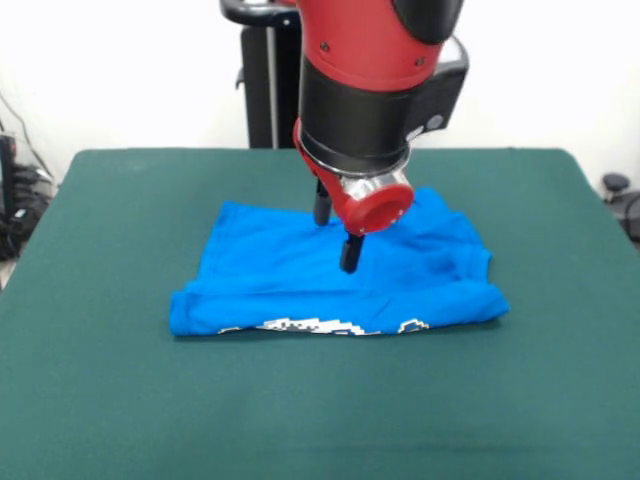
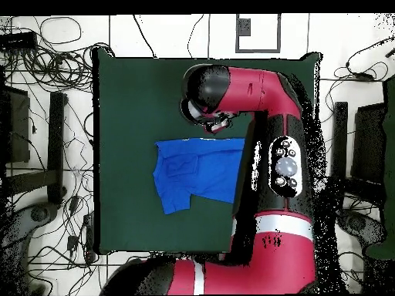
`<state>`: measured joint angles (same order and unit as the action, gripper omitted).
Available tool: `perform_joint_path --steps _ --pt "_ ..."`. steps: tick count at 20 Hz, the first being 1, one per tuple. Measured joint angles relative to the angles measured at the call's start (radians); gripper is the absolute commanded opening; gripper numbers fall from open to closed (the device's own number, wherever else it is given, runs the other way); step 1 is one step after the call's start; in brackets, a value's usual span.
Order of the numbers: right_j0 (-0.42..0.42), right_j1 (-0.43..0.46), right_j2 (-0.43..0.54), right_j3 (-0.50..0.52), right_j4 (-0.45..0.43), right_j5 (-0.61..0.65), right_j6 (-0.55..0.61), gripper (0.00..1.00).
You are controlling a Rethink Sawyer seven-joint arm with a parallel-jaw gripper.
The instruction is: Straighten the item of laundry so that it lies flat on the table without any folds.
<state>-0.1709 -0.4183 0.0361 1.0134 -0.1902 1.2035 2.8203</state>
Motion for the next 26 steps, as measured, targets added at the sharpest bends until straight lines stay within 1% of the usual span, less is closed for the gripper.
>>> perform_joint_path --steps 6,8,14,20,26 --pt "0.010 0.054 0.002 -0.047 -0.006 0.000 0.000 1.00" --pt "0.019 0.086 0.003 -0.075 -0.007 0.000 0.000 1.00" --pt "0.044 0.138 0.006 -0.116 -0.007 0.000 0.000 1.00" --pt "0.063 0.154 0.009 -0.128 -0.007 0.001 0.000 1.00" --pt "0.071 0.142 0.012 -0.128 0.000 0.022 0.000 1.00"
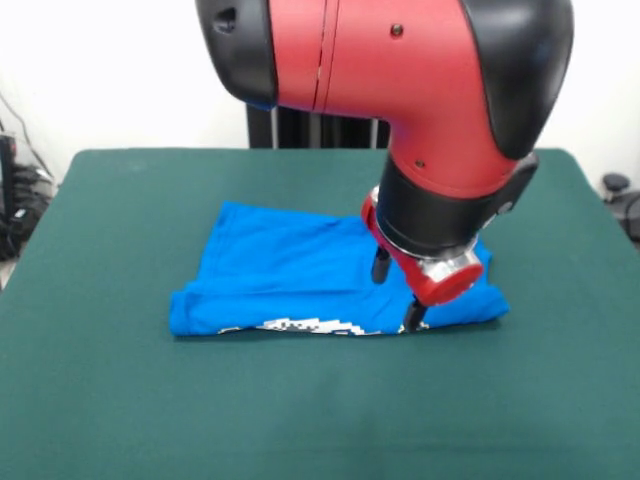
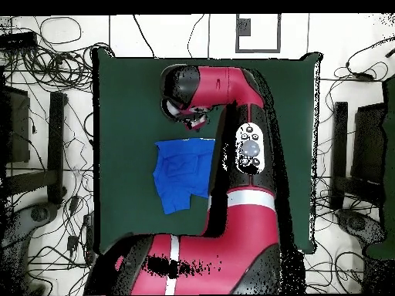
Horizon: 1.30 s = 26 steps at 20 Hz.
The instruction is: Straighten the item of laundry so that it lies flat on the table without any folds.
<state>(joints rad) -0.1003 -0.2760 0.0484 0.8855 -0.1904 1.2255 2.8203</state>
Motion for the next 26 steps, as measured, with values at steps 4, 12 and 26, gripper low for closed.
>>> perform_joint_path --steps 4,12,26 --pt "0.000 -0.040 0.000 0.005 0.000 0.046 0.000 1.00" --pt "-0.009 -0.178 0.000 0.071 0.000 0.083 0.000 1.00" --pt "-0.018 -0.281 0.001 0.239 -0.001 0.016 0.000 1.00"
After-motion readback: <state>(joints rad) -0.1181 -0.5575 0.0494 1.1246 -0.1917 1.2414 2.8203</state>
